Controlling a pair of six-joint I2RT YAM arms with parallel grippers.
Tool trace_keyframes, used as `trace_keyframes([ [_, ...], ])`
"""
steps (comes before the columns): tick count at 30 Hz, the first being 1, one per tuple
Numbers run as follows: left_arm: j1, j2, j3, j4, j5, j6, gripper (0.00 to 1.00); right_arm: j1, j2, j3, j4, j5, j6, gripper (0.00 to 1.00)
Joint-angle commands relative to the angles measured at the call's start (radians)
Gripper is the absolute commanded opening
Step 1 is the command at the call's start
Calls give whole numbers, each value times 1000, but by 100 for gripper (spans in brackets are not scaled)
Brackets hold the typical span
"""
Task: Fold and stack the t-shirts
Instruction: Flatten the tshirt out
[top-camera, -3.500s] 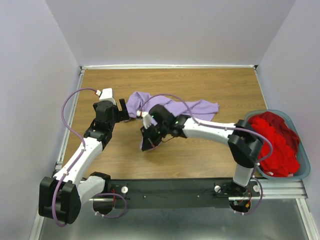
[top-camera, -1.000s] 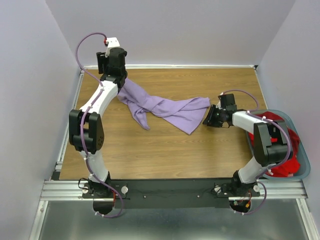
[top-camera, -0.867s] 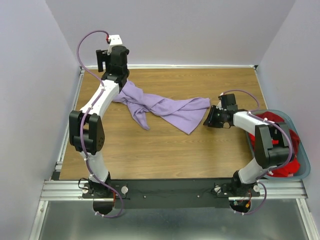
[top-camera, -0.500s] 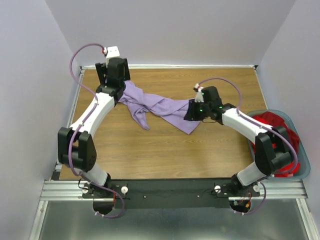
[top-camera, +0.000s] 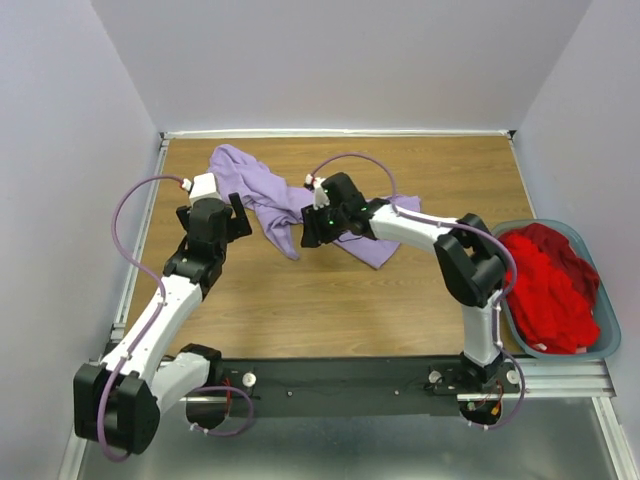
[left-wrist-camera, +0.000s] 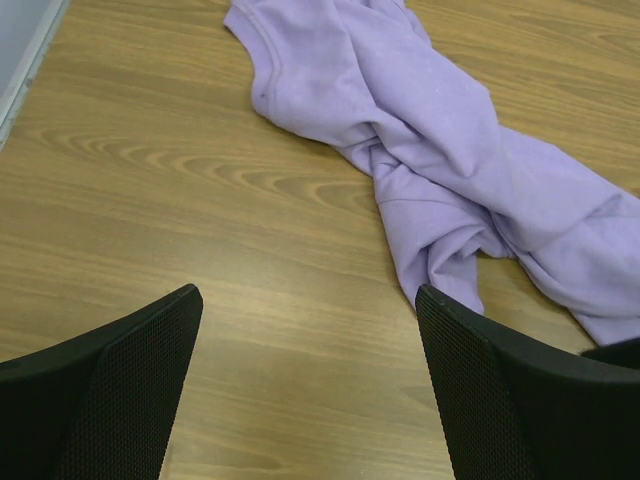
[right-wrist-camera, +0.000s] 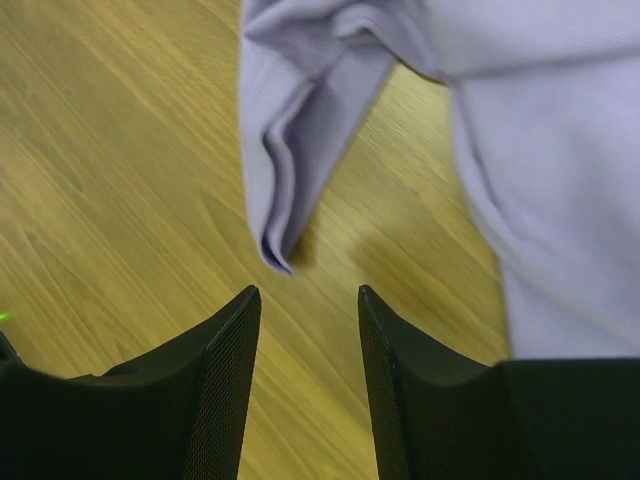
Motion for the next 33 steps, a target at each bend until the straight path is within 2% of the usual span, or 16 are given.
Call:
trace_keyframes([
  [1,2,-69,-59,43,-65,-22,95,38,108,114,15,-41,-8,51],
  [11,2,-35,-41,76,-57,-19,94,84,255,215,18,-81,22,49],
  [13,2,-26,-40,73,-49,-19,94,92,264,225,18,-76,25,42],
  [15,2,-26,-41,73,-49,-19,94,96,252,232,18,-73,28,24],
  [16,2,-26,-41,74,-51,-19,94,98,244,234,18,-76,30,9],
  [18,2,-26,-41,76,-51,-19,94,99,219,238,16,-98,38,1],
  [22,2,-17,-38,74,-48,-20,94,98,62,197,18,-161,93,0],
  [26,2,-15,-41,74,-45,-20,94,57,-98,96,19,-78,114,0],
  [28,2,-11,-40,76,-40,-17,94,-38,-130,-10,23,-23,178,1],
  [30,2,6,-38,73,-25,-13,94,-167,-140,-112,26,-61,290,0],
  [33,2,30,-31,65,-13,-11,94,-238,-138,-177,49,-105,324,1],
])
